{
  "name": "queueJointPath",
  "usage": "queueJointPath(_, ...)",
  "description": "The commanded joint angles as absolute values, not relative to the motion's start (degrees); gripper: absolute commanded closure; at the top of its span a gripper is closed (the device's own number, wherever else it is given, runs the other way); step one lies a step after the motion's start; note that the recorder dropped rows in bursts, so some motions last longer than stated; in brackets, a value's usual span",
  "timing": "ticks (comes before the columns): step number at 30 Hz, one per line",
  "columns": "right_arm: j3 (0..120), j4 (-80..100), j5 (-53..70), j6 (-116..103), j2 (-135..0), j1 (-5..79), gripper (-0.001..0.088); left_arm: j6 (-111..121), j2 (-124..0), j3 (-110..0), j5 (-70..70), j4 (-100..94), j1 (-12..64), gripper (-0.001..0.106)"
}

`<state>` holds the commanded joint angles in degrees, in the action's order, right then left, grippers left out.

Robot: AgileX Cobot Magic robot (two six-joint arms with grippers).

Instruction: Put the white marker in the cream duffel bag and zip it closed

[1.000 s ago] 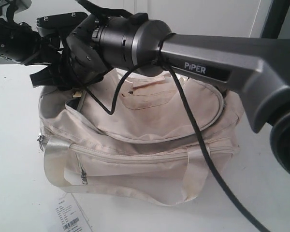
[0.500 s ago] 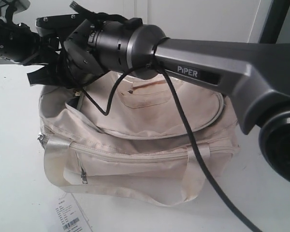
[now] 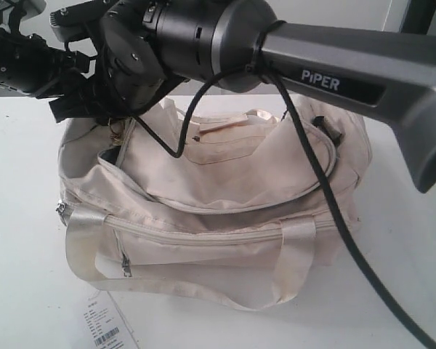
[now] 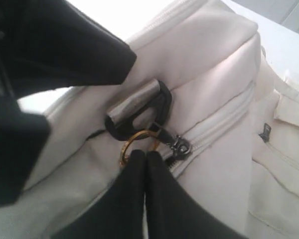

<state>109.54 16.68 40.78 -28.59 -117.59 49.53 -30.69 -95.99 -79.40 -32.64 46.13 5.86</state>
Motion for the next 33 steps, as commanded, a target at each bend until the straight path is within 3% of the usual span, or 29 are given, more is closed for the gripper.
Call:
queueJointPath(3, 109.5, 14.8, 41.7, -28.7, -117.4, 49.8, 0.0418, -30.4, -96.0, -79.4, -32.6, 46.1, 5.9, 0.105)
queueJointPath(5, 107.7, 15.9, 37.3, -28.3, -117.4, 50.7, 0.0362, -29.6, -96.0, -79.4, -32.6, 46.1, 5.9, 0.105)
queueJointPath(16, 97.7, 38.0, 22.2, -52.1, -116.7, 52.2, 0.0407, -29.3, -96.0, -79.4, -33.3, 46.1, 5.9, 0.105)
queueJointPath(21, 97.2, 42.8, 22.7, -52.9, -117.5, 51.3, 0.0447, -29.1, -96.0, -79.4, -33.2, 46.1, 5.9, 0.105)
queueJointPath(33, 97.2, 42.0, 23.7, -55.6, -109.5, 50.3, 0.0447, -29.1, -96.1, -79.4, -33.1, 46.1, 5.9, 0.105)
